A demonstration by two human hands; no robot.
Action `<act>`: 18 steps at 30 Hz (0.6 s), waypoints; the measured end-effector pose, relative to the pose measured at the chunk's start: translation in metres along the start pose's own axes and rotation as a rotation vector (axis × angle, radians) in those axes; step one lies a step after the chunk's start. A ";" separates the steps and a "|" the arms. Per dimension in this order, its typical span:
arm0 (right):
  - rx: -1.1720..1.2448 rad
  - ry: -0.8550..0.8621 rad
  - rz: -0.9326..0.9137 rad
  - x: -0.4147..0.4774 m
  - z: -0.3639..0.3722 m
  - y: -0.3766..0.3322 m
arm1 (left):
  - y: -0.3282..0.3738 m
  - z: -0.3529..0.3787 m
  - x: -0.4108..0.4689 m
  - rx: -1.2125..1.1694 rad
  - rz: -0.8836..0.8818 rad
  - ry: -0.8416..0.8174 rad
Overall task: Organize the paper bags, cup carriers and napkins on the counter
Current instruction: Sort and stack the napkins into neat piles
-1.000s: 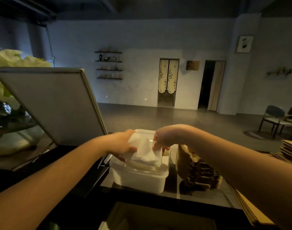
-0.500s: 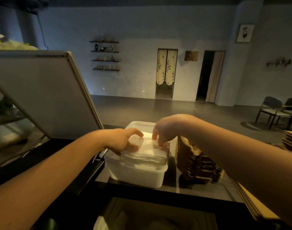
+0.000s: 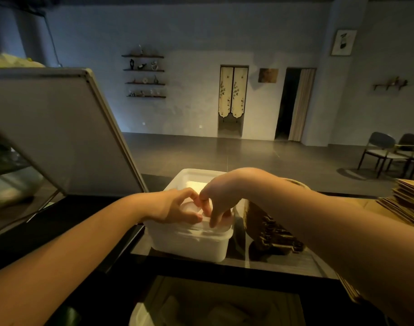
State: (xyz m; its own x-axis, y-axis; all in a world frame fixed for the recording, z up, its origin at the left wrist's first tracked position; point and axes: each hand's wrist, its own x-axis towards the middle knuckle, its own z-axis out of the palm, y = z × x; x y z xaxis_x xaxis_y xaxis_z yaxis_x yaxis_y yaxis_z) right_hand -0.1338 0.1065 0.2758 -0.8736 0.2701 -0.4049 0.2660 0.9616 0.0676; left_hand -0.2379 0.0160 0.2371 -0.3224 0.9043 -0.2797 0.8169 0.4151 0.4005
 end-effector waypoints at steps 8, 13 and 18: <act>0.088 0.033 0.004 -0.002 0.002 0.002 | 0.000 -0.003 -0.001 0.020 0.011 -0.017; 0.142 0.252 0.004 -0.025 -0.011 0.010 | 0.009 -0.017 -0.010 0.124 -0.009 0.042; 0.327 0.488 0.006 -0.074 -0.008 0.023 | 0.042 -0.023 -0.029 0.125 0.042 0.289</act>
State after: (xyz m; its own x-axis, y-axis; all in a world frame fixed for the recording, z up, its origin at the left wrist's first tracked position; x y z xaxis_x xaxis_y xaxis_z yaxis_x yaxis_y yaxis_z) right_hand -0.0663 0.1093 0.3150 -0.9376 0.3412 0.0663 0.3158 0.9159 -0.2479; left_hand -0.2058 0.0097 0.2823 -0.3953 0.9186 0.0018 0.8790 0.3777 0.2909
